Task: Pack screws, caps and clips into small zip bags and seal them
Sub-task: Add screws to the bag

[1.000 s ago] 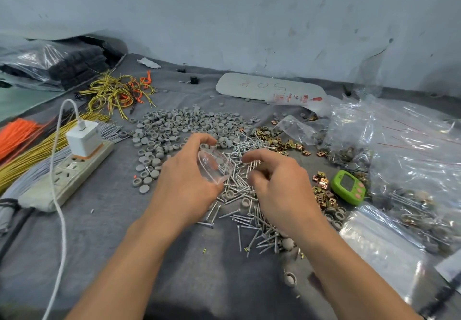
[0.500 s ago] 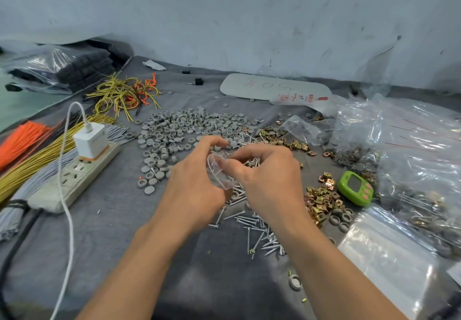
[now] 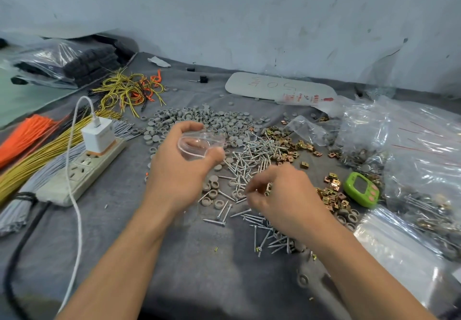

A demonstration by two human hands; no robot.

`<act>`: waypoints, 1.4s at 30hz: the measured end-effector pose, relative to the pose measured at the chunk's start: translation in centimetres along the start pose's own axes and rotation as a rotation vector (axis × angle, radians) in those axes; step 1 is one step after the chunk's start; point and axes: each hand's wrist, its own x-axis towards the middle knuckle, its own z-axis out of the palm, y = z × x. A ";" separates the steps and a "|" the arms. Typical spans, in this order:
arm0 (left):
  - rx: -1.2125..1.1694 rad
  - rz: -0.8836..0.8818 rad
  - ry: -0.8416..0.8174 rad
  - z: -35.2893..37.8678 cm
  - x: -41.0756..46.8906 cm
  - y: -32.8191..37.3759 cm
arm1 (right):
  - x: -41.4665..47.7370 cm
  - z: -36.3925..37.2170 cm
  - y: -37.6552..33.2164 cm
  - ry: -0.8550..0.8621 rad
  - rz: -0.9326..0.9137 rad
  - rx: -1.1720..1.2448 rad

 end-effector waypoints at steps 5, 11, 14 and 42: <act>-0.366 -0.076 0.011 0.0 0.3 0.7 | -0.7 1.9 -0.6 -0.106 -0.072 -0.239; -0.714 -0.227 -0.084 0.3 0.6 1.3 | -1.5 2.5 -1.7 -0.164 -0.151 -0.441; -0.833 -0.310 -0.138 0.1 0.8 1.2 | -1.7 2.5 -2.2 -0.177 -0.160 -0.411; 0.426 0.196 -0.265 4.7 -1.9 0.8 | 0.4 -0.5 -0.6 0.053 0.005 0.485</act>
